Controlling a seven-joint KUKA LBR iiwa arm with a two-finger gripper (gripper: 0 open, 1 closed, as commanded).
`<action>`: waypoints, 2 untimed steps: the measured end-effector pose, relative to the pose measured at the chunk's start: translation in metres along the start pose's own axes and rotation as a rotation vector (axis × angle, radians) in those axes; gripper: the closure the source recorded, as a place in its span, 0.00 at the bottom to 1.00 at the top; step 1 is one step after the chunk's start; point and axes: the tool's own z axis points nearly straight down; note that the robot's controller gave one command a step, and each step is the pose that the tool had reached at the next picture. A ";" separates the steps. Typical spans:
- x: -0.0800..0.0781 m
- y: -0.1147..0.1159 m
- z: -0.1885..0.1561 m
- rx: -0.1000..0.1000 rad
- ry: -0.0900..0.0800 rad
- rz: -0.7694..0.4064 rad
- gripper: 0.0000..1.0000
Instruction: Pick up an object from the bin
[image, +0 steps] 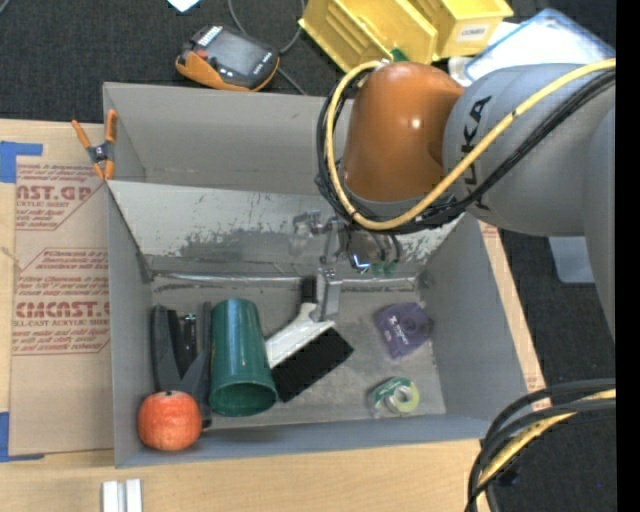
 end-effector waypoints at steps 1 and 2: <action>0.011 -0.019 -0.058 0.010 -0.021 0.017 0.00; 0.024 -0.023 0.033 0.002 0.007 -0.038 0.00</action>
Offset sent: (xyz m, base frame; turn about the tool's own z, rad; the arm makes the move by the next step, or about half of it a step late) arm -0.0204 -0.0258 -0.0294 -0.0377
